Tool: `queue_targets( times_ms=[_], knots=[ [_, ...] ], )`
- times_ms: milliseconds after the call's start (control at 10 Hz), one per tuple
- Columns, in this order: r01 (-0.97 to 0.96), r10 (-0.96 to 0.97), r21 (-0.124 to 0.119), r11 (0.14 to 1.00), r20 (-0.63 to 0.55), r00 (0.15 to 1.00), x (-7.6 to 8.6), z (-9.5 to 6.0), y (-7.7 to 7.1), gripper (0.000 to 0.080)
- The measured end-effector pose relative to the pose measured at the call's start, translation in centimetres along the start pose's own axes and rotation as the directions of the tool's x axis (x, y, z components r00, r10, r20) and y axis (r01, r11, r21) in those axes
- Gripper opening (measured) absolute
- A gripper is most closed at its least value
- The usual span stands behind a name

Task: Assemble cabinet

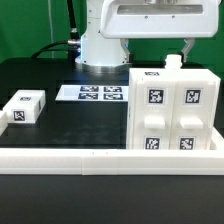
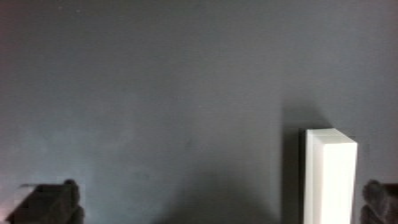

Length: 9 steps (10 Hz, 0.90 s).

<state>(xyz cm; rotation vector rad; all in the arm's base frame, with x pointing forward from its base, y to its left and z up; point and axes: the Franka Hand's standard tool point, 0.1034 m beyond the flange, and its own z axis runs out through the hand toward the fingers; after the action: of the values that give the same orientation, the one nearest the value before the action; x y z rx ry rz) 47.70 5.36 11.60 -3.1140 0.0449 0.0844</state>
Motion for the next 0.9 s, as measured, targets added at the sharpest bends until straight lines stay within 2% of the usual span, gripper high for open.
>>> queue_targets(
  times_ms=[100,300,400,500,800,900],
  knots=[
    [0.03,-0.03,-0.004,1.0,0.004,1.0,-0.8,0.7,2.0,0.0797],
    [0.049,-0.049,-0.009,0.999,0.018,0.999,-2.1,1.8,7.3,0.0797],
    [0.041,-0.041,-0.01,0.999,0.021,0.999,-2.4,2.0,9.0,0.0797],
    [0.04,-0.04,-0.011,0.999,0.02,0.999,-2.3,2.0,9.1,0.0797],
    [0.067,-0.066,-0.015,0.998,0.025,0.997,-2.7,2.1,12.9,0.0797],
    [0.128,-0.128,-0.022,0.991,0.026,0.991,-3.4,3.1,16.1,0.0797]
  ],
)
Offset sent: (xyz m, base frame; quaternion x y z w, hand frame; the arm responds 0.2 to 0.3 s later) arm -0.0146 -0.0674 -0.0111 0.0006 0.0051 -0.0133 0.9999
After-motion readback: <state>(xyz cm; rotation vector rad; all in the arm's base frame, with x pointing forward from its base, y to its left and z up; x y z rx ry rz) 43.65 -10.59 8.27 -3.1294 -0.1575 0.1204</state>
